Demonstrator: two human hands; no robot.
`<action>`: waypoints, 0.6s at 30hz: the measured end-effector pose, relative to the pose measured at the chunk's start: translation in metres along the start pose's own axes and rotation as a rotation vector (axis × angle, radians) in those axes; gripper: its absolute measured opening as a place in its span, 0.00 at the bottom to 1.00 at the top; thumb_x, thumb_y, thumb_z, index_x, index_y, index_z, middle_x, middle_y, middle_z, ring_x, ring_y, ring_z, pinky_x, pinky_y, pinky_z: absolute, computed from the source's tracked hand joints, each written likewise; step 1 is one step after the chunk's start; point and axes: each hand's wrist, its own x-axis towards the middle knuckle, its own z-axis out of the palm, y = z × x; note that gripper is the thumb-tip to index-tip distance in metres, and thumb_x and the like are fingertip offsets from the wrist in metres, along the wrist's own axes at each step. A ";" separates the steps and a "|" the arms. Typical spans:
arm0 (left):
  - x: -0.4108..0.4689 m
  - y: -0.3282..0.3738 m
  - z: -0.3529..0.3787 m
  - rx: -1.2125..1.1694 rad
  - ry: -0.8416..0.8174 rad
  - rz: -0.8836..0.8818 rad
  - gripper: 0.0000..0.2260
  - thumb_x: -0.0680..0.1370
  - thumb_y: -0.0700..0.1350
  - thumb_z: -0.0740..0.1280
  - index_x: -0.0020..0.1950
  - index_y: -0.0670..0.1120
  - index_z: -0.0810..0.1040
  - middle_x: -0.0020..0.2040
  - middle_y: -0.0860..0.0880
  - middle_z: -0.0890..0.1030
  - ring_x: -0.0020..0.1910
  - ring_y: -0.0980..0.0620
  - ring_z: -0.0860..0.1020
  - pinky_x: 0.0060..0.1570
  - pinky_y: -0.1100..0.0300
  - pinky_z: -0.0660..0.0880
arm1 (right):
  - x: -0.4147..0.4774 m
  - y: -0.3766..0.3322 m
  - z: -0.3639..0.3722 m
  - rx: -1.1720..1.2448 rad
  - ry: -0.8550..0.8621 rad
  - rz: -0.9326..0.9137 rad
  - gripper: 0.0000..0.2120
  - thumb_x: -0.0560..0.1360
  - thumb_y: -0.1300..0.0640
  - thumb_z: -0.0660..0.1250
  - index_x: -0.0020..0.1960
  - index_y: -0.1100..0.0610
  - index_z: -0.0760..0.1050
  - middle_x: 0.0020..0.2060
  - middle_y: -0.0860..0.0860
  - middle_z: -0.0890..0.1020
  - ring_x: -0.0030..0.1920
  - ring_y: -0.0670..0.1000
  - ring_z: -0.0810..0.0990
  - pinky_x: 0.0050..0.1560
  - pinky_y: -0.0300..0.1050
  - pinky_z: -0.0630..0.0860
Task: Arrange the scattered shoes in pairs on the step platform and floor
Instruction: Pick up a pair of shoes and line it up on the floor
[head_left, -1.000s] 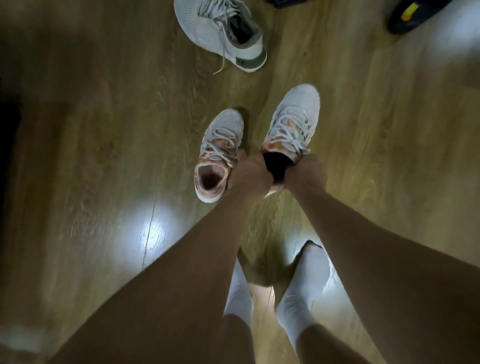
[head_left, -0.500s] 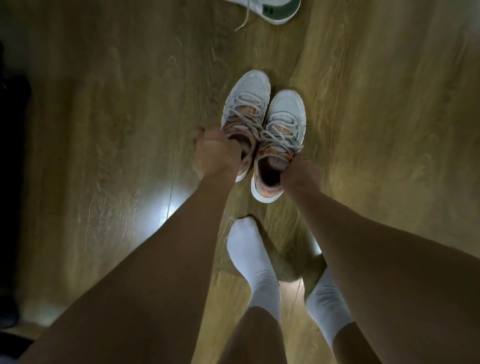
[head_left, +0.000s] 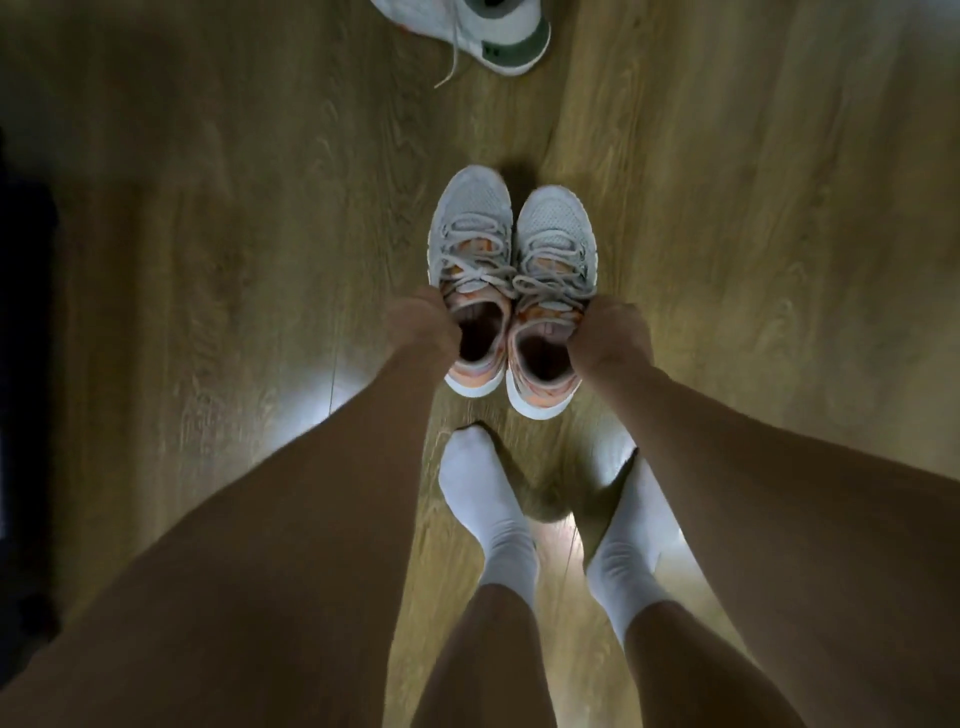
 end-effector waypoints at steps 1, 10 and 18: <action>-0.016 0.005 -0.010 -0.043 0.004 0.006 0.16 0.77 0.41 0.63 0.63 0.39 0.72 0.60 0.37 0.76 0.60 0.40 0.74 0.53 0.54 0.71 | -0.010 0.006 -0.016 0.000 0.005 0.017 0.11 0.77 0.61 0.58 0.56 0.62 0.74 0.53 0.60 0.80 0.54 0.60 0.79 0.42 0.44 0.70; -0.198 0.087 -0.179 -0.112 0.053 0.186 0.12 0.75 0.39 0.63 0.57 0.38 0.77 0.53 0.38 0.80 0.53 0.40 0.79 0.43 0.56 0.70 | -0.153 0.038 -0.238 -0.037 0.081 0.013 0.12 0.76 0.61 0.58 0.57 0.62 0.74 0.53 0.62 0.79 0.55 0.63 0.78 0.48 0.49 0.75; -0.386 0.179 -0.363 -0.035 0.213 0.539 0.13 0.78 0.45 0.60 0.55 0.38 0.78 0.54 0.37 0.80 0.53 0.37 0.77 0.51 0.49 0.74 | -0.339 0.090 -0.472 -0.073 0.294 -0.116 0.20 0.75 0.58 0.52 0.61 0.66 0.72 0.56 0.64 0.79 0.55 0.63 0.78 0.51 0.50 0.72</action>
